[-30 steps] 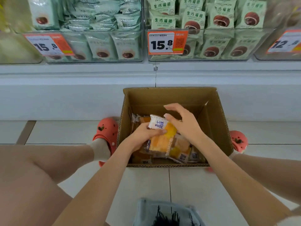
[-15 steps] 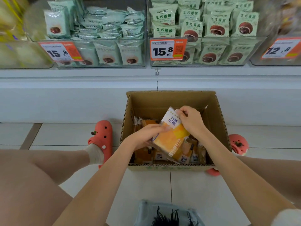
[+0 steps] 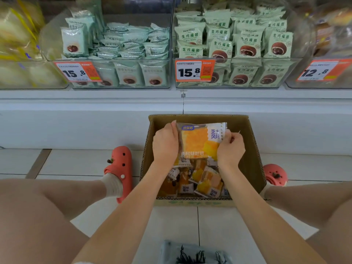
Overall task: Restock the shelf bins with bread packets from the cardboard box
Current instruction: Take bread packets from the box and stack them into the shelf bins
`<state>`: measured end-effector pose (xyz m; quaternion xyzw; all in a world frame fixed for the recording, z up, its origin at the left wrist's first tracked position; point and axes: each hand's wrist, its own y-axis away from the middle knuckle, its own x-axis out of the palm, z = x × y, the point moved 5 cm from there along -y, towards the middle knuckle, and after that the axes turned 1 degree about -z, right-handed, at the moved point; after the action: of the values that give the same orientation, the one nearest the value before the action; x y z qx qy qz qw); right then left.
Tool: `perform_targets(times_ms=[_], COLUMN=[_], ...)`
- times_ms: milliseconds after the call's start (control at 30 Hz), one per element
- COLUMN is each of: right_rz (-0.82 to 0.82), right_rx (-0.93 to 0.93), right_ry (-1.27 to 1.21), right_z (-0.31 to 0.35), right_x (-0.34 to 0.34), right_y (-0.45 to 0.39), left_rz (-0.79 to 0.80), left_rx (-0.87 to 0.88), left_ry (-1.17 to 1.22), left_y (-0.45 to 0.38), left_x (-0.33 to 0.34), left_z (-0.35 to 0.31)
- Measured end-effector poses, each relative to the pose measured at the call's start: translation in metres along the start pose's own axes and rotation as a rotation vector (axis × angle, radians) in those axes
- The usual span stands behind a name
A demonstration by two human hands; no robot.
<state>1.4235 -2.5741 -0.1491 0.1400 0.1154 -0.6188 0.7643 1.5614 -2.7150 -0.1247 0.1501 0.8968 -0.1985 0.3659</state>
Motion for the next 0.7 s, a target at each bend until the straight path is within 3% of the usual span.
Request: perform_targets(times_ms=[133,333,433,700], right_rz=[-0.063,-0.101,-0.102,0.046], right_rx=[-0.043,-0.176,-0.248,-0.747], right_ry=[-0.082,-0.215,-0.291,-0.276], right_z=[0.032,0.122,0.172,0.332], right_x=[-0.007,-0.020,-0.027,-0.076], right_y=[-0.001,-0.018,-0.033,-0.058], left_rz=[-0.085,-0.254,-0.232,-0.405], left_rx=[0.264,0.409,0.389,0.495], left_ry=[-0.173,0.025,0.042,0.251], left_y=[-0.022,-0.071,-0.095,-0.178], left_x=[-0.027,-0.089,-0.121,-0.208], left_z=[-0.029,-0.085,-0.122,-0.236])
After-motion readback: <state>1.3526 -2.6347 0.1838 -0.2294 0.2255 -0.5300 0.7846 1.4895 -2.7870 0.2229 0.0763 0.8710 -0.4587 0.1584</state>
